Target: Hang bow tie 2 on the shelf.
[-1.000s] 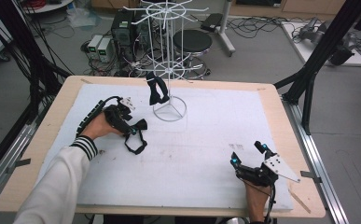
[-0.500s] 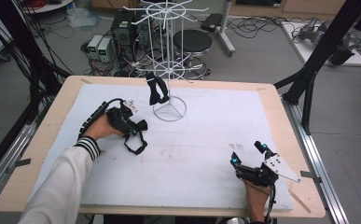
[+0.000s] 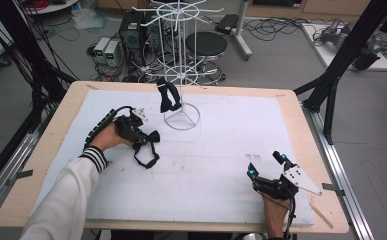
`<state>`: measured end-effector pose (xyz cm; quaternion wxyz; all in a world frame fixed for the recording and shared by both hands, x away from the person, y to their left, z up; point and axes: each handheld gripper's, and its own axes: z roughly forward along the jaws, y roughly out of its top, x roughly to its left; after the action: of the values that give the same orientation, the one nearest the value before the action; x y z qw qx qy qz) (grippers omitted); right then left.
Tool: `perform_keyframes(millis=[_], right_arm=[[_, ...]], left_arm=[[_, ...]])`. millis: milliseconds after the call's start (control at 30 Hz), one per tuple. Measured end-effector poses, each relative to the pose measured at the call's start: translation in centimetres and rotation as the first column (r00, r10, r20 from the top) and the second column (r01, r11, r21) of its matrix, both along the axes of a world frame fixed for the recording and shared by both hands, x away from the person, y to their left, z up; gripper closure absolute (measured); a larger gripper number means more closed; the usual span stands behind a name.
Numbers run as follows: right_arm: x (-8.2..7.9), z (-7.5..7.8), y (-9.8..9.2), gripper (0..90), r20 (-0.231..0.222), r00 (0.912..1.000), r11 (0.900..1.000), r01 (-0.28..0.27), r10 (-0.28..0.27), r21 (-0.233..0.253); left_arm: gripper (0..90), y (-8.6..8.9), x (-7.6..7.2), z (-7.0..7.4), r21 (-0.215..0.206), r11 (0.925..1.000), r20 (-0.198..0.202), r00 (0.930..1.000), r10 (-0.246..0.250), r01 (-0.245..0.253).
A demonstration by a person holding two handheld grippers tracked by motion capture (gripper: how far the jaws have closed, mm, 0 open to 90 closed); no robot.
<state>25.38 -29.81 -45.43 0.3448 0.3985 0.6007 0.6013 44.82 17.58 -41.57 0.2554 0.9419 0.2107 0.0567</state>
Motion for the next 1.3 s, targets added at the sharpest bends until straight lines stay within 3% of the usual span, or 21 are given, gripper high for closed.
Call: perform_keyframes(millis=[133, 200, 233, 433, 867, 967, 1133, 1167, 1200, 1233, 1300], right_arm=[[0.0, 0.0, 0.0, 1.0, 0.004, 1.0000, 1.000, 0.000, 0.000, -0.002], [0.0, 0.0, 0.0, 1.0, 0.001, 1.0000, 1.000, 0.001, -0.001, -0.003], [0.0, 0.0, 0.0, 1.0, -0.001, 1.0000, 1.000, 0.001, -0.001, -0.002], [0.0, 0.0, 0.0, 1.0, 0.001, 1.0000, 1.000, 0.001, -0.001, -0.003], [0.0, 0.0, 0.0, 1.0, 0.002, 1.0000, 1.000, 0.000, 0.000, -0.003], [0.0, 0.0, 0.0, 1.0, 0.001, 1.0000, 1.000, 0.000, 0.000, -0.003], [0.0, 0.0, 0.0, 1.0, 0.005, 1.0000, 1.000, 0.002, -0.002, -0.004], [0.0, 0.0, 0.0, 1.0, 0.001, 1.0000, 1.000, 0.001, -0.001, -0.001], [0.0, 0.0, 0.0, 1.0, 0.001, 1.0000, 1.000, 0.001, -0.001, -0.001], [0.0, 0.0, 0.0, 1.0, 0.005, 1.0000, 1.000, 0.001, -0.001, -0.004], [0.0, 0.0, 0.0, 1.0, 0.003, 1.0000, 1.000, 0.001, -0.001, -0.004]], left_arm=[[76.5, 0.1, -0.1, 0.3, -0.003, 1.0000, 0.013, 0.9999, -0.004, 0.004], [76.4, 0.3, -0.2, 0.7, -0.027, 0.9996, 0.033, 0.9995, 0.002, -0.001], [76.4, 0.3, -0.6, 1.1, -0.071, 0.9974, 0.050, 0.9985, 0.020, -0.017], [76.4, 0.8, -1.3, 2.1, -0.116, 0.9931, 0.104, 0.9942, 0.027, -0.015], [76.3, 1.6, -2.4, 3.0, -0.179, 0.9832, 0.146, 0.9874, 0.061, -0.034], [76.4, 1.6, -2.9, 3.5, -0.247, 0.9685, 0.172, 0.9818, 0.079, -0.035], [76.3, 1.6, -3.5, 3.8, -0.288, 0.9576, 0.202, 0.9764, 0.076, -0.015], [76.4, 1.7, -3.9, 4.0, -0.313, 0.9498, 0.216, 0.9734, 0.077, -0.005], [76.3, 1.7, -3.9, 4.0, -0.313, 0.9498, 0.216, 0.9734, 0.077, -0.005], [76.3, 1.7, -4.3, 4.2, -0.340, 0.9405, 0.222, 0.9714, 0.084, -0.003], [76.3, 1.7, -4.7, 4.5, -0.362, 0.9321, 0.235, 0.9681, 0.088, 0.003]])
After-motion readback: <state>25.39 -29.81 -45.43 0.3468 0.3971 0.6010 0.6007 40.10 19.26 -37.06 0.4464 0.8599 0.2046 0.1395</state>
